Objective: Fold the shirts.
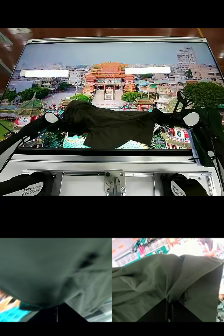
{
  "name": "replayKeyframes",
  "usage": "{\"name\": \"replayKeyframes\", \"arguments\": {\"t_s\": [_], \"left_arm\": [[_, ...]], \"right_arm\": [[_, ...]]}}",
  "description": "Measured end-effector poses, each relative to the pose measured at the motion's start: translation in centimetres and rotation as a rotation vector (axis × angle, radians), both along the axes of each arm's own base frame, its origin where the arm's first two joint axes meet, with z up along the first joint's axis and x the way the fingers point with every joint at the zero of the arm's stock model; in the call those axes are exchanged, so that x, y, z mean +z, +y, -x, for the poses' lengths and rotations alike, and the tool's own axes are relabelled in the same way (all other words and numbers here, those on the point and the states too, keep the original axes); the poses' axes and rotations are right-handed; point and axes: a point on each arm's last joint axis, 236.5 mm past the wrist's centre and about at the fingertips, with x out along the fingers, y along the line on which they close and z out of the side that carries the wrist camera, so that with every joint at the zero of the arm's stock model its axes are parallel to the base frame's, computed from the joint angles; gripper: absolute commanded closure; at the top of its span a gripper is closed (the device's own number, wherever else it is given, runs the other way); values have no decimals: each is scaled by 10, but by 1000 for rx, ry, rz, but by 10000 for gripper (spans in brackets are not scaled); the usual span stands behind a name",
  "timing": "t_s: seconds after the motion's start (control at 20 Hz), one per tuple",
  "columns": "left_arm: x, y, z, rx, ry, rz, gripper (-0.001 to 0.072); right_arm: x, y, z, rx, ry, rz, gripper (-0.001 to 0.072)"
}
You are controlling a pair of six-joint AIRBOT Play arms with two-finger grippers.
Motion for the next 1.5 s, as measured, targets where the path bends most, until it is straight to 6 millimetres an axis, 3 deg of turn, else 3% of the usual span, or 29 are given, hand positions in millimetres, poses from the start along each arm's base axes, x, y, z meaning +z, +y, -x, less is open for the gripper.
{"name": "replayKeyframes", "arguments": {"t_s": [0.1,0.2,0.3,0.4,0.45,0.55,0.65,0.7,0.75,0.85,0.95,1.05,1.15,1.25,1.4,1.5], "left_arm": [[46,-1,-36,-25,-173,-2,671],[123,6,-78,-49,-416,-28,671],[239,25,-117,-34,-721,-72,670],[374,52,-130,24,-1028,-112,670],[445,68,-124,67,-1183,-128,670],[562,98,-89,151,-1442,-160,670],[646,122,-40,229,-1648,-194,670],[672,131,-18,260,-1718,-209,670],[692,139,2,288,-1775,-231,670],[715,152,28,337,-1847,-273,669],[723,165,35,380,-1873,-324,669],[717,179,22,417,-1851,-368,669],[705,194,-2,460,-1811,-389,669],[688,208,-35,489,-1758,-399,669],[652,223,-100,511,-1655,-357,668],[617,223,-150,508,-1567,-283,668]], "right_arm": [[9,4,0,78,-22,24,654],[42,7,-10,167,-110,55,654],[102,10,-30,229,-272,96,654],[188,9,-50,243,-498,144,654],[238,7,-56,236,-623,171,654],[334,4,-53,212,-849,210,654],[427,1,-33,173,-1062,230,654],[464,-1,-20,148,-1147,226,654],[497,-2,-6,125,-1224,220,654],[538,-4,18,94,-1319,199,654],[554,-4,30,84,-1346,181,654],[547,0,30,106,-1299,165,654],[516,8,17,147,-1166,140,654],[465,17,-1,212,-966,126,654],[364,17,-27,311,-589,163,654],[300,8,-41,345,-357,191,654]]}}
